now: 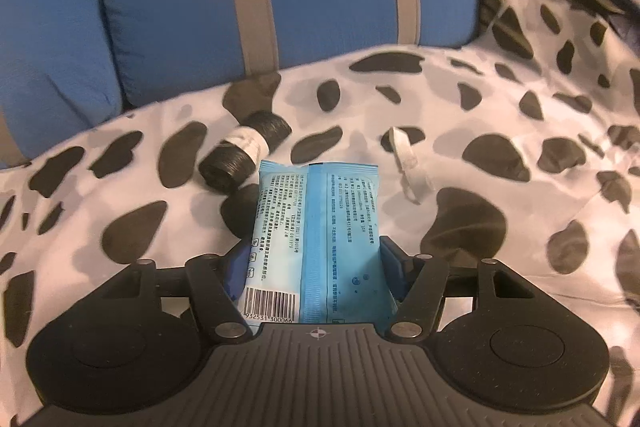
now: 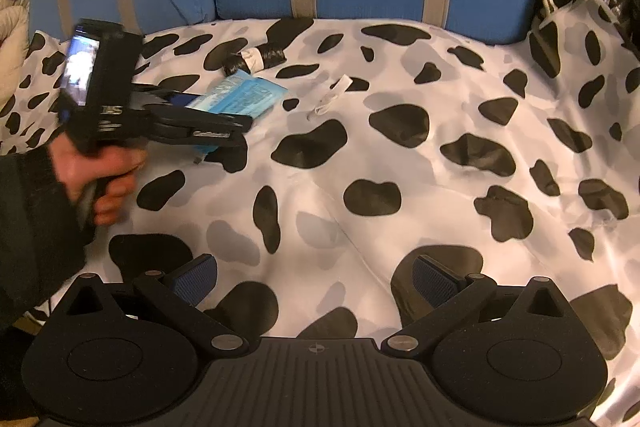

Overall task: Organize soft objects
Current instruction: 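Grasp the white strap with the right gripper while the left holds the blue packet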

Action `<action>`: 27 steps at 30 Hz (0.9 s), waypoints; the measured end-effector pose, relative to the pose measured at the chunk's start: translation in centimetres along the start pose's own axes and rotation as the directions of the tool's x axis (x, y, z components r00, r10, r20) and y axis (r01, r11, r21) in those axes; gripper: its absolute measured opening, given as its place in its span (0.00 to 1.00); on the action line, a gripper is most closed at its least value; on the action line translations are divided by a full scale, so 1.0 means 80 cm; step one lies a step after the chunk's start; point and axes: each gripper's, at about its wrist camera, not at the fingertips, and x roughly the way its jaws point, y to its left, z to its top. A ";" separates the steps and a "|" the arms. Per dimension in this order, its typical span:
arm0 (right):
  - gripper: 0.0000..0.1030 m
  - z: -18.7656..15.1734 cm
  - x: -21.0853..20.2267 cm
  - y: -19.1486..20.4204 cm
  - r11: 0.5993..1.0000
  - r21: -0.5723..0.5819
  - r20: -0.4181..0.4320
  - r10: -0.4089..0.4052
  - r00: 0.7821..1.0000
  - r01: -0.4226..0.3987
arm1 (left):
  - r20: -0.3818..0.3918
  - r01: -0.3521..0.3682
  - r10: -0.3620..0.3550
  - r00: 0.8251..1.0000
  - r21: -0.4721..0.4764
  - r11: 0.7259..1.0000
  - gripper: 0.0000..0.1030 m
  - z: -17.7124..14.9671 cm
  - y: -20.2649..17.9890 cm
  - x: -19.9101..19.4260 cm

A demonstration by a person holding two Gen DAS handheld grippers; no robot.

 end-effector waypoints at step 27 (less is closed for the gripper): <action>1.00 0.052 0.049 0.004 0.999 -0.010 0.157 -0.033 0.987 0.035 | 0.071 -0.100 0.119 0.990 -0.230 0.968 0.61 -0.040 0.046 -0.189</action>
